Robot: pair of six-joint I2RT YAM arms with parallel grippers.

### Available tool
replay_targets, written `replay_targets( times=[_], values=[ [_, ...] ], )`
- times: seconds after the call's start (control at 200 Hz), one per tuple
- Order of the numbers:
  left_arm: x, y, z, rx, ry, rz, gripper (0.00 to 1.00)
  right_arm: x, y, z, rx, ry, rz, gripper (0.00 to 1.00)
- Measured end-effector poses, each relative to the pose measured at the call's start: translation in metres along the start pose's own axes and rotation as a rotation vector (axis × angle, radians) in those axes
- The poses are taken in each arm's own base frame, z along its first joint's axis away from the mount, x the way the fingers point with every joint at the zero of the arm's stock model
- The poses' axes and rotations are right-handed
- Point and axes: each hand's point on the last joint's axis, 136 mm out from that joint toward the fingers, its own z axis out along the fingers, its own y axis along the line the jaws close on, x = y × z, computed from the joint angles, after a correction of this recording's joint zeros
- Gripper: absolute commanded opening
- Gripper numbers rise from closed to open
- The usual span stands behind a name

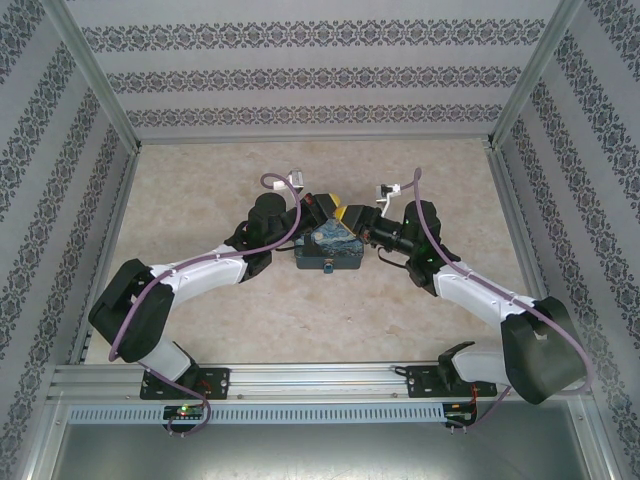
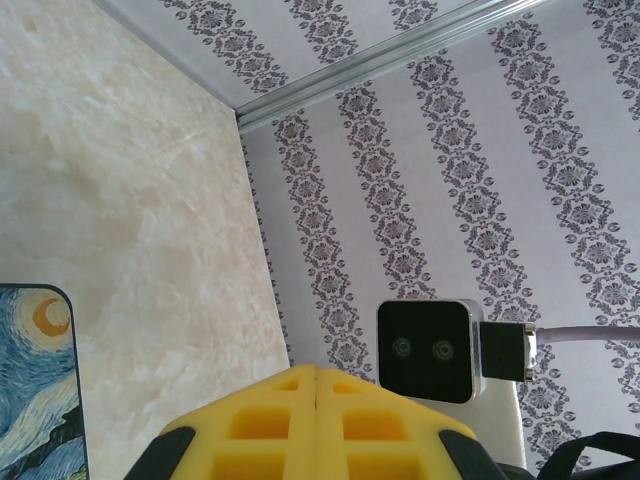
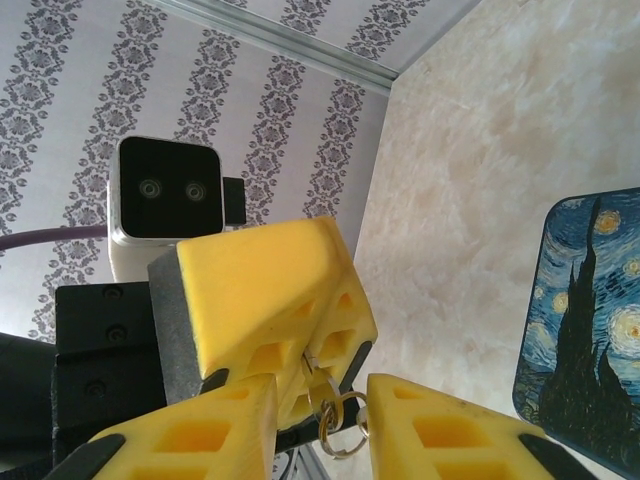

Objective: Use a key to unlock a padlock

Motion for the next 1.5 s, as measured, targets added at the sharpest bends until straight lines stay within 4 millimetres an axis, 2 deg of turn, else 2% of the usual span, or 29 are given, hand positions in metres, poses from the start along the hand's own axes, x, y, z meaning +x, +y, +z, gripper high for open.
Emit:
replay_targets(
  times=[0.63,0.784,0.919,1.499],
  values=[
    [-0.0023,-0.0037,0.0002,0.016,-0.011,-0.001,0.00,-0.0009,0.0038,0.0035,-0.010,0.000,-0.007,0.17],
    [-0.0034,-0.0035,0.0002,0.015,-0.016,-0.004,0.00,-0.0011,0.0040,0.0035,-0.011,-0.001,-0.008,0.10],
    [-0.0044,-0.0032,0.0002,0.013,-0.022,-0.007,0.00,-0.0015,0.0041,0.0035,-0.011,-0.003,-0.006,0.00],
    [-0.0055,0.0008,-0.0030,0.022,-0.057,-0.025,0.00,-0.0022,0.0025,0.0038,-0.004,-0.007,-0.005,0.00]
  ],
)
